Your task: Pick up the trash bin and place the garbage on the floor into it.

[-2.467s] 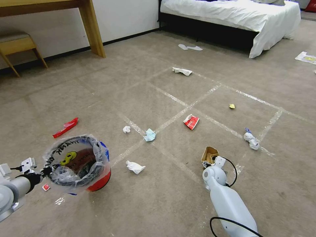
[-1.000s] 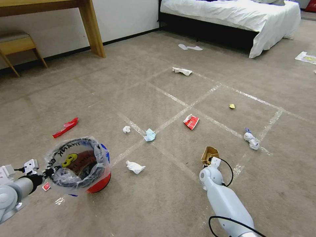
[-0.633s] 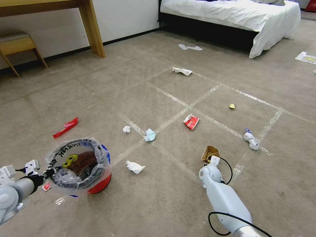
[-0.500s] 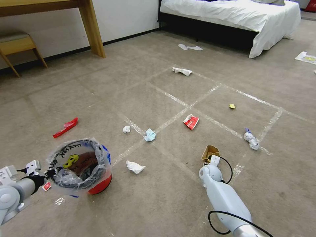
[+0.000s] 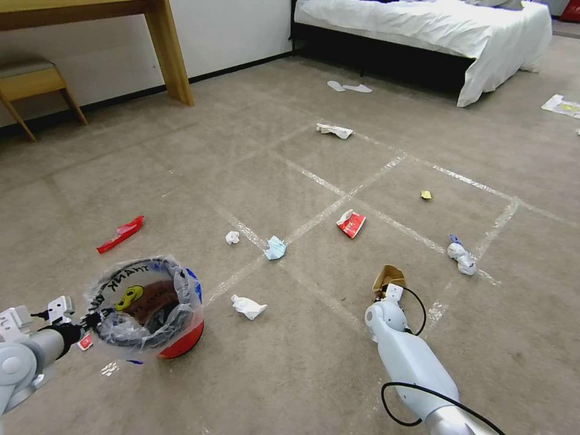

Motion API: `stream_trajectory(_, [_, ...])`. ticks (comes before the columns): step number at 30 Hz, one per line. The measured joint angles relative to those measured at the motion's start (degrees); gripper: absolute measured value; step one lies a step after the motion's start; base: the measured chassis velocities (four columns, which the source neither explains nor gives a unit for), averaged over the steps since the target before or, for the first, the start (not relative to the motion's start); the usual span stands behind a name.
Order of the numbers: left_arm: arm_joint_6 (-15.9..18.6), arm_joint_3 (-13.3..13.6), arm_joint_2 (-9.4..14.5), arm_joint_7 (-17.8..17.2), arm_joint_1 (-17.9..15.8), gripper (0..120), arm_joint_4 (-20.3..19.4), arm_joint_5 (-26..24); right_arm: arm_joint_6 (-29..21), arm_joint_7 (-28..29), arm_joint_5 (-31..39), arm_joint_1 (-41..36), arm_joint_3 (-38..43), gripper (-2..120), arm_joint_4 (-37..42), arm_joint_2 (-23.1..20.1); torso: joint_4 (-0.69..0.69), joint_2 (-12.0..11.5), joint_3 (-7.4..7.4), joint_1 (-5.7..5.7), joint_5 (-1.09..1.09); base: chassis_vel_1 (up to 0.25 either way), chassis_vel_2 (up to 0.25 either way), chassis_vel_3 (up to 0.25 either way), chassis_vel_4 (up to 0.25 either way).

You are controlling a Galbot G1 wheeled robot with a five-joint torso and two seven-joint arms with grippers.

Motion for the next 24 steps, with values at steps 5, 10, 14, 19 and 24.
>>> stream_trajectory(5, [-0.04,0.02,-0.13,0.09,0.0,0,0.23,0.35,0.47,-0.38,-0.59,0.0,-0.05,10,-0.3,-0.05,0.0,0.0,0.0,0.0,0.0,0.0,0.0,0.0,0.0])
stream_trajectory(10, [-0.15,0.03,-0.23,0.25,0.07,0,0.36,0.66,0.71,-0.5,-0.94,0.01,-0.23,5,-0.35,-0.02,0.0,0.0,0.0,0.0,0.0,0.0,0.0,0.0,0.0])
stream_trajectory(14, [-0.2,-0.08,-0.31,0.33,0.21,0,0.37,0.75,0.76,-0.5,-1.57,-0.39,-0.45,8,0.53,-0.1,0.0,0.0,0.0,0.0,0.0,0.0,0.0,0.0,0.0])
stream_trajectory(19, [-0.2,-0.13,-0.34,0.34,0.04,0,0.34,0.76,-0.5,-0.35,-1.5,-2.62,-1.42,26,7.11,-2.13,0.0,0.0,0.0,0.0,0.0,0.0,0.0,0.0,0.0])
stream_trajectory(24, [-0.2,-0.05,-0.5,0.34,-0.23,0,0.34,0.77,-3.69,-0.66,-0.98,-4.49,-1.88,40,14.22,-5.45,0.01,0.0,0.0,0.0,0.02,0.0,0.0,0.0,0.0])
